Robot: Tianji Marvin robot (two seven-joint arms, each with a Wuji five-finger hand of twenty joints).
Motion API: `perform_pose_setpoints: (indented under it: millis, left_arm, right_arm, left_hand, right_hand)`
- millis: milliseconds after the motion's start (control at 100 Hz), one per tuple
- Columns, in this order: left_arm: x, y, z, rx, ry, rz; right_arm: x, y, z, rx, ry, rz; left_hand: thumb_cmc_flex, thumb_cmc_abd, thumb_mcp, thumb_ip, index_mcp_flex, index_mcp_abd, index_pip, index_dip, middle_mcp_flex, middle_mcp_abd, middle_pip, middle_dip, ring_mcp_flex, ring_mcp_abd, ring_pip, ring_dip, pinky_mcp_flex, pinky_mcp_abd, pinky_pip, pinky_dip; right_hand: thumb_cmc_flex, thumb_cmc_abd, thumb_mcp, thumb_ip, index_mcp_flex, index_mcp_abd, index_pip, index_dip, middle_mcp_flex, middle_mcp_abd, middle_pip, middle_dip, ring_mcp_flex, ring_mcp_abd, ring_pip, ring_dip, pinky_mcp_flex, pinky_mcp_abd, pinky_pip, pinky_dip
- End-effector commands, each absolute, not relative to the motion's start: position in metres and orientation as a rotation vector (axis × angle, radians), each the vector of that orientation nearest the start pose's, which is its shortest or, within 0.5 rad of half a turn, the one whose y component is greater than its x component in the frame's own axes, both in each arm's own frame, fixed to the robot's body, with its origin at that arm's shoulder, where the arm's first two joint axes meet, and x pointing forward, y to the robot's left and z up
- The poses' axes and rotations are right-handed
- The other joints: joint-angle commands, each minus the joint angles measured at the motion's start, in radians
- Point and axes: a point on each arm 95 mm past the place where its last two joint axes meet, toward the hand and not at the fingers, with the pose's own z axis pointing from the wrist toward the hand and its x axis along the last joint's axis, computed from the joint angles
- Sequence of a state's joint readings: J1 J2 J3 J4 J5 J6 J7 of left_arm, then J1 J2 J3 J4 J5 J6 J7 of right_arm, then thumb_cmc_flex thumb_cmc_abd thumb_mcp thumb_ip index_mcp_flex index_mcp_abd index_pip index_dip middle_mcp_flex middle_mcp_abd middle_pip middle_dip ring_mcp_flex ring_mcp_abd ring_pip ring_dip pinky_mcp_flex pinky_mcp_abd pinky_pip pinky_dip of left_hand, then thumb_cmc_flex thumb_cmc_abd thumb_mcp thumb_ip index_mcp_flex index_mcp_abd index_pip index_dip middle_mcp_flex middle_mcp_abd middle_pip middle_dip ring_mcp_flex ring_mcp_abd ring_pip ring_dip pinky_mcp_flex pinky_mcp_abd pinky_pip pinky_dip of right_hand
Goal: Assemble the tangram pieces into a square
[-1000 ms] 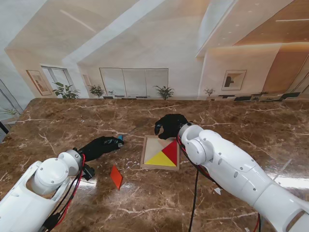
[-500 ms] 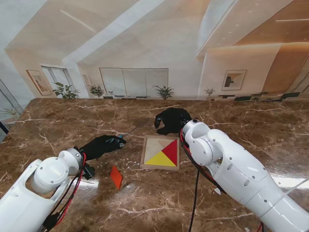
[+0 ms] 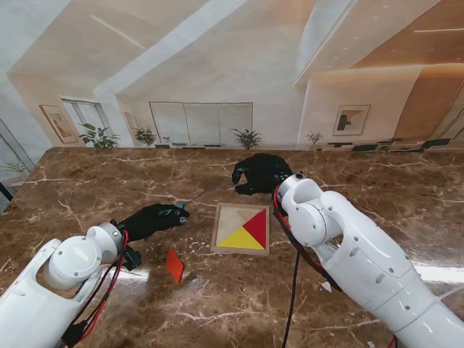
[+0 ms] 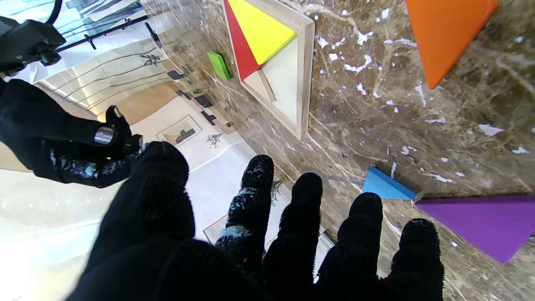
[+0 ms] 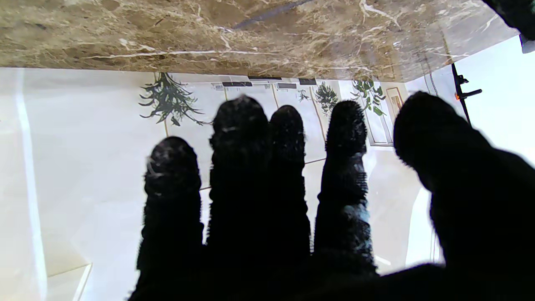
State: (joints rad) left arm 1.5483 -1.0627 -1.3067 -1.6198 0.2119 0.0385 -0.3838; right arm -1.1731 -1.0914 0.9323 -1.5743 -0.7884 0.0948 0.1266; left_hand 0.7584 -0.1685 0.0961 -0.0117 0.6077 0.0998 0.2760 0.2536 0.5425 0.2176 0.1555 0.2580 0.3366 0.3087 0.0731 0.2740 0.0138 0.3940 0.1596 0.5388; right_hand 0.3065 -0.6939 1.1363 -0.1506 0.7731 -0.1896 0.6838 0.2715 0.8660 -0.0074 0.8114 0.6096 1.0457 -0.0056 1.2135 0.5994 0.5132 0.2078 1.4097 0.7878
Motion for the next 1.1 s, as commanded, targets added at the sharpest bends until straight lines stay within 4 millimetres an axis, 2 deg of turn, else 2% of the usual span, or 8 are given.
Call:
perform_pose_setpoints:
  millis: [0, 270, 340, 490, 550, 740, 990, 1090]
  left_arm:
    - [0.402, 0.019, -0.323, -2.086, 1.429, -1.76]
    - [0.399, 0.025, -0.326, -1.989, 1.549, -1.683]
    - [0.397, 0.025, -0.327, -1.894, 1.593, -1.672]
    - [0.393, 0.025, -0.326, -1.689, 1.709, -1.662]
    - [0.39, 0.024, -0.325, -1.633, 1.749, -1.654]
    - [0.386, 0.024, -0.323, -1.534, 1.867, -1.594]
    - [0.379, 0.024, -0.322, -1.396, 1.994, -1.496]
    - [0.374, 0.025, -0.323, -1.333, 2.039, -1.452]
  right_arm:
    - [0.466, 0.079, -0.242, 1.174, 1.593, 1.617]
    - [0.46, 0.078, -0.237, 1.191, 1.557, 1.656]
    - [0.46, 0.077, -0.236, 1.202, 1.545, 1.66]
    - [0.458, 0.073, -0.235, 1.209, 1.526, 1.662]
    - [0.457, 0.072, -0.234, 1.21, 1.521, 1.663]
    - [0.453, 0.071, -0.231, 1.213, 1.511, 1.668]
    - [0.444, 0.068, -0.223, 1.231, 1.457, 1.682]
    - [0.433, 0.07, -0.214, 1.233, 1.439, 1.691]
  left_hand:
    - [0.02, 0.031, -0.011, 0.016, -0.002, -0.015, -0.006, -0.031, 0.016, -0.009, 0.012, 0.001, -0.004, -0.011, 0.002, 0.004, -0.002, 0.01, -0.014, 0.006]
    - [0.082, -0.04, 0.042, 0.014, -0.024, -0.041, 0.023, -0.021, 0.017, -0.036, 0.042, 0.014, 0.031, -0.018, 0.031, 0.024, 0.025, 0.009, 0.003, 0.015]
    - [0.024, -0.105, 0.215, -0.015, -0.033, -0.048, 0.049, -0.016, 0.036, -0.04, 0.068, 0.056, 0.077, -0.013, 0.067, 0.075, 0.064, 0.018, 0.045, 0.086]
    - [-0.027, -0.212, 0.401, -0.039, -0.024, -0.069, 0.103, 0.012, 0.045, -0.053, 0.124, 0.131, 0.126, -0.018, 0.195, 0.195, 0.067, -0.005, 0.249, 0.255]
    - [-0.038, -0.248, 0.461, -0.049, -0.02, -0.068, 0.126, 0.027, 0.044, -0.053, 0.146, 0.165, 0.129, -0.025, 0.256, 0.245, 0.04, -0.023, 0.382, 0.292]
    - [-0.044, -0.366, 0.549, -0.074, -0.041, -0.074, 0.158, 0.053, 0.008, -0.063, 0.191, 0.25, 0.05, -0.069, 0.407, 0.348, -0.054, -0.094, 0.66, 0.275]
    - [-0.06, -0.457, 0.605, -0.093, -0.089, -0.097, 0.203, 0.085, -0.065, -0.075, 0.207, 0.323, -0.091, -0.078, 0.515, 0.441, -0.115, -0.162, 0.545, 0.263]
    - [-0.068, -0.475, 0.625, -0.099, -0.111, -0.101, 0.234, 0.105, -0.086, -0.067, 0.226, 0.364, -0.122, -0.075, 0.55, 0.466, -0.117, -0.172, 0.481, 0.337]
  right_hand:
    - [-0.044, -0.024, -0.011, 0.011, -0.018, 0.007, 0.008, 0.016, -0.01, 0.009, -0.01, -0.011, -0.01, 0.007, -0.008, -0.008, -0.012, 0.015, 0.01, -0.006]
    - [-0.042, -0.024, -0.013, 0.011, -0.012, 0.008, 0.006, 0.017, -0.011, 0.012, -0.033, -0.038, -0.014, 0.006, -0.02, -0.011, -0.014, 0.015, 0.003, -0.009]
    - [-0.04, -0.024, -0.011, 0.012, -0.013, 0.008, 0.005, 0.017, -0.012, 0.013, -0.034, -0.041, -0.013, 0.006, -0.021, -0.01, -0.014, 0.015, 0.002, -0.009]
    - [-0.04, -0.022, -0.011, 0.012, -0.01, 0.01, 0.004, 0.017, -0.013, 0.015, -0.032, -0.045, -0.013, 0.006, -0.021, -0.01, -0.015, 0.015, 0.001, -0.009]
    - [-0.04, -0.022, -0.011, 0.012, -0.011, 0.008, 0.003, 0.017, -0.013, 0.015, -0.031, -0.046, -0.013, 0.006, -0.021, -0.009, -0.015, 0.015, 0.001, -0.009]
    - [-0.038, -0.025, -0.009, 0.012, -0.009, 0.011, 0.001, 0.018, -0.013, 0.016, -0.03, -0.049, -0.013, 0.006, -0.021, -0.009, -0.015, 0.015, 0.001, -0.009]
    - [-0.036, -0.024, -0.009, 0.012, -0.008, 0.014, 0.0, 0.019, -0.013, 0.017, -0.028, -0.052, -0.013, 0.006, -0.022, -0.008, -0.015, 0.015, 0.001, -0.009]
    - [-0.035, -0.025, -0.009, 0.012, -0.006, 0.015, 0.0, 0.019, -0.014, 0.017, -0.029, -0.053, -0.013, 0.006, -0.022, -0.008, -0.015, 0.015, 0.001, -0.009]
